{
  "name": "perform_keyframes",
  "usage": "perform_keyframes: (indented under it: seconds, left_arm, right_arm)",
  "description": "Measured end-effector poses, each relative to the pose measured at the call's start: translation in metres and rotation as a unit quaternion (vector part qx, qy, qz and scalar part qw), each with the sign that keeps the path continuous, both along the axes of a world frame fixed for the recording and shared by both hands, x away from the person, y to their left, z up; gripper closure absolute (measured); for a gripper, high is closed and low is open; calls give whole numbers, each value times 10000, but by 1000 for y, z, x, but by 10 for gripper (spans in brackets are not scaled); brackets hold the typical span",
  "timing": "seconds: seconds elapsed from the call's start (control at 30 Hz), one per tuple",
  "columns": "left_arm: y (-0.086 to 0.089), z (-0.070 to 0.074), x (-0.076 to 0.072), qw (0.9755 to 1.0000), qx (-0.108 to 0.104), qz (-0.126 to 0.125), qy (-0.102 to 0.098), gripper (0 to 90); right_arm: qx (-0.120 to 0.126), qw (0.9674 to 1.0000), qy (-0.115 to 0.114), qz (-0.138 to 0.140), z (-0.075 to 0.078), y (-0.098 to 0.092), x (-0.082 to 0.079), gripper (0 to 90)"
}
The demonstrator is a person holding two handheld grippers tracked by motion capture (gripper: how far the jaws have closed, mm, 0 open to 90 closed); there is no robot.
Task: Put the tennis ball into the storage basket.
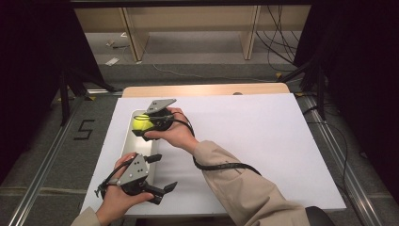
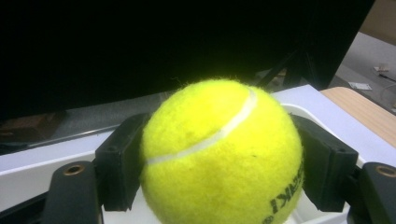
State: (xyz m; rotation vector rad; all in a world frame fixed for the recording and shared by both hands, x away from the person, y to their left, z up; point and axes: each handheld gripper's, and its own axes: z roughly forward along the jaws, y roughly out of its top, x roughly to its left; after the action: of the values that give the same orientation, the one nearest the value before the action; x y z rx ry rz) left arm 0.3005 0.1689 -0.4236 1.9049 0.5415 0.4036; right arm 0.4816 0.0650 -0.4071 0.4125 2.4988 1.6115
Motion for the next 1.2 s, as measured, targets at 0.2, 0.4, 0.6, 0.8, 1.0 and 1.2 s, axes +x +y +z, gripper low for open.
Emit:
perform_keyframes:
  seconds: [0.2, 0.4, 0.6, 0.8, 1.0, 1.2]
  left_arm:
    - [0, 0, 0, 10000, 5, -4, -2, 22]
    - [0, 0, 0, 10000, 4, -2, -3, 22]
    - [0, 0, 0, 10000, 7, -5, -4, 22]
    - [0, 0, 0, 10000, 7, -8, -7, 23]
    - [-1, 0, 0, 10000, 17, -16, -6, 23]
    - [-1, 0, 0, 10000, 24, -22, -8, 22]
  right_arm:
    - [-27, 10000, 10, 6, -2, 2, 0, 269]
    - [-44, 10000, -11, 19, -3, 3, 1, 269]
    - [-73, 10000, 18, 34, -3, 5, 1, 269]
    - [-112, 9999, 26, 43, -6, 7, 2, 269]
    - [-127, 9999, 37, 43, -8, 9, 3, 269]
    - [-159, 9998, 56, 40, -9, 10, 4, 268]
